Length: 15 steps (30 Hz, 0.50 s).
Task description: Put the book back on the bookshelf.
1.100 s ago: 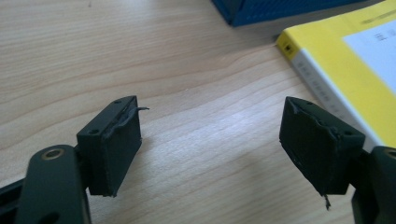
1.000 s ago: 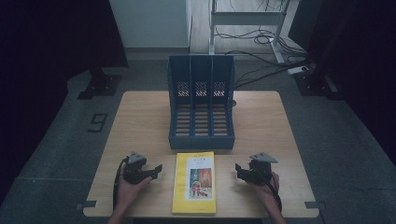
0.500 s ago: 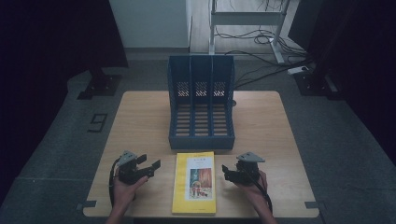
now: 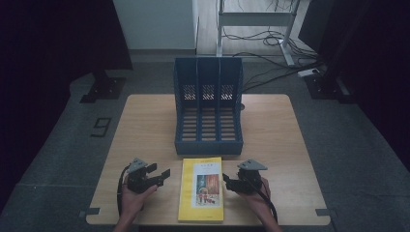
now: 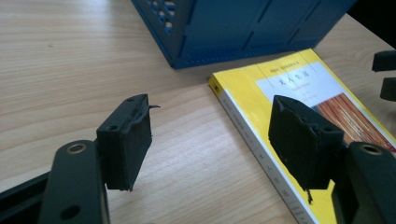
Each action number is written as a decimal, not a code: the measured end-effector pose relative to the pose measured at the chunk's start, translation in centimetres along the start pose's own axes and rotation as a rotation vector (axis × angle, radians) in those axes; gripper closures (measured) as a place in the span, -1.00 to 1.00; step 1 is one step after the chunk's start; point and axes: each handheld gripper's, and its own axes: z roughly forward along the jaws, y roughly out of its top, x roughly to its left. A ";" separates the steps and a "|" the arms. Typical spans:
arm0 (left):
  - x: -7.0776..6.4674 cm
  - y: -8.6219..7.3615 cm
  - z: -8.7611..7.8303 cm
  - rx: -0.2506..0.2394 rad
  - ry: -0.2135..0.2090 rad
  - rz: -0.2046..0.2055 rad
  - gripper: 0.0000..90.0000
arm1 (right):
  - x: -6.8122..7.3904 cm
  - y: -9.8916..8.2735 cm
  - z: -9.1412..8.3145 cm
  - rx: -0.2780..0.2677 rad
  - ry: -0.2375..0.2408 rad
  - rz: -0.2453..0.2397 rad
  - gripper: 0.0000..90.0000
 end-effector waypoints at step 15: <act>-2.8 -0.7 2.4 0.089 -0.068 0.055 -0.32 | 1.7 0.0 1.0 0.007 0.052 -0.015 -0.54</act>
